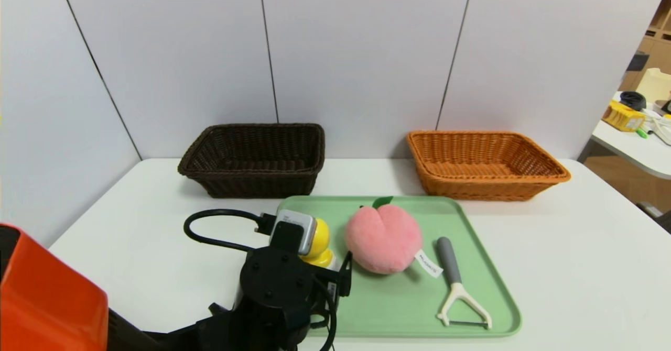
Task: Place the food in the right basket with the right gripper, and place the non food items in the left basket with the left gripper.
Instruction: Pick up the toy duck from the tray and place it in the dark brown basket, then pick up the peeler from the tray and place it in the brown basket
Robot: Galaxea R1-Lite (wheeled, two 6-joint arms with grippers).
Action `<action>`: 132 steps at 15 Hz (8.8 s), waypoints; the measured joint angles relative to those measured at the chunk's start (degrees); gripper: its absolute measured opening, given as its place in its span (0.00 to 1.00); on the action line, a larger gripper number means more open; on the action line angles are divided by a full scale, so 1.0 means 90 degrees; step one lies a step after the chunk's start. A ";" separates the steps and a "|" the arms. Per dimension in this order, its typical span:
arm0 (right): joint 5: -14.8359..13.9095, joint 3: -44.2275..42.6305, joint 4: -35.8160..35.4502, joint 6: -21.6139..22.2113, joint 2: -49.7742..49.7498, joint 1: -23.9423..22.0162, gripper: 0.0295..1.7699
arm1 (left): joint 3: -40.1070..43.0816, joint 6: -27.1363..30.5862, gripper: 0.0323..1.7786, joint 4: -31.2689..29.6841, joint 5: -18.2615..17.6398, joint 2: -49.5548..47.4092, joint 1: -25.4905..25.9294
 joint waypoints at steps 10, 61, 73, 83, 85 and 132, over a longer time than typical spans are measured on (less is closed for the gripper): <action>0.0000 0.0000 -0.0003 -0.0003 0.0000 0.0000 0.96 | -0.0074 0.0066 0.95 -0.0735 0.0275 0.0438 0.0168; 0.0000 0.0000 -0.0003 0.0000 0.0000 0.0000 0.96 | -0.3676 0.2330 0.19 0.1440 -0.0840 -0.0230 0.2438; 0.0003 0.0000 -0.0003 -0.0003 0.0000 0.0000 0.96 | -0.5364 0.2259 0.19 0.3118 -0.0968 0.1403 0.3776; 0.0000 0.0000 -0.0003 0.0003 0.0000 0.0000 0.96 | -0.5823 0.2039 0.19 0.3432 -0.0993 0.1896 0.3854; 0.0000 0.0000 -0.0003 0.0000 0.0000 0.0000 0.96 | -0.5828 0.1835 0.19 0.3454 -0.1185 0.1921 0.3859; 0.0000 0.0000 -0.0003 0.0000 0.0000 0.0000 0.96 | -0.7260 -0.0683 0.95 0.6382 0.0129 0.1880 -0.1703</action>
